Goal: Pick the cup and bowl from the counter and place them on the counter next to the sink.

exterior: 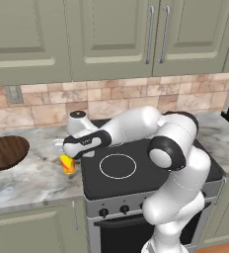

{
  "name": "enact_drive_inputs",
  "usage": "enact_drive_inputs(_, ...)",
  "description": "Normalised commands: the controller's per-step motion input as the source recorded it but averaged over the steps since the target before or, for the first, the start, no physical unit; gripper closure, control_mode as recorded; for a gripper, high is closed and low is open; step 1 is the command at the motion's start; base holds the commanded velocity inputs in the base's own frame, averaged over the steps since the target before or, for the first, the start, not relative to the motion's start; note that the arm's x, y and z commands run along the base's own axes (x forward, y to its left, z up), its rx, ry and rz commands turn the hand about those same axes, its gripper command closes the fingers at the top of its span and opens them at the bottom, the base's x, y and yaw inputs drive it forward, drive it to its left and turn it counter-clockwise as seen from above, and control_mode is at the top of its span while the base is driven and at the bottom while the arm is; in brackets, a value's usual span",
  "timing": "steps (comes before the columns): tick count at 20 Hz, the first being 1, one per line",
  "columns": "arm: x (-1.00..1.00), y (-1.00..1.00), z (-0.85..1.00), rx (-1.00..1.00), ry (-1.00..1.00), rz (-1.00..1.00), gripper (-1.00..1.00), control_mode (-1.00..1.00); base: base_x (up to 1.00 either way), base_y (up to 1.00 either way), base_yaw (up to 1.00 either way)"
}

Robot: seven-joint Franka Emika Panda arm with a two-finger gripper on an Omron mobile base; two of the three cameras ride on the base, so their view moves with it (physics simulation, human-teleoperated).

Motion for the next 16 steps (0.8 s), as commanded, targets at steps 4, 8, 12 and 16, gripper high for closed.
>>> enact_drive_inputs(4, -0.36, -0.62, 0.09, 0.0, 0.0, 0.0, 1.0, -1.0, 0.0, 0.0, 0.0)
enact_drive_inputs(8, -0.5, -0.61, 0.08, 0.0, 0.0, 0.0, 1.0, -1.0, 0.0, 0.0, 0.0)
enact_drive_inputs(12, -0.61, -0.51, 0.2, 0.0, -0.02, 0.0, 1.0, -1.0, 0.0, 0.0, 0.0)
enact_drive_inputs(16, -0.66, -0.42, 0.43, 0.0, -0.05, 0.01, 1.0, -1.0, 0.0, 0.0, 0.0)
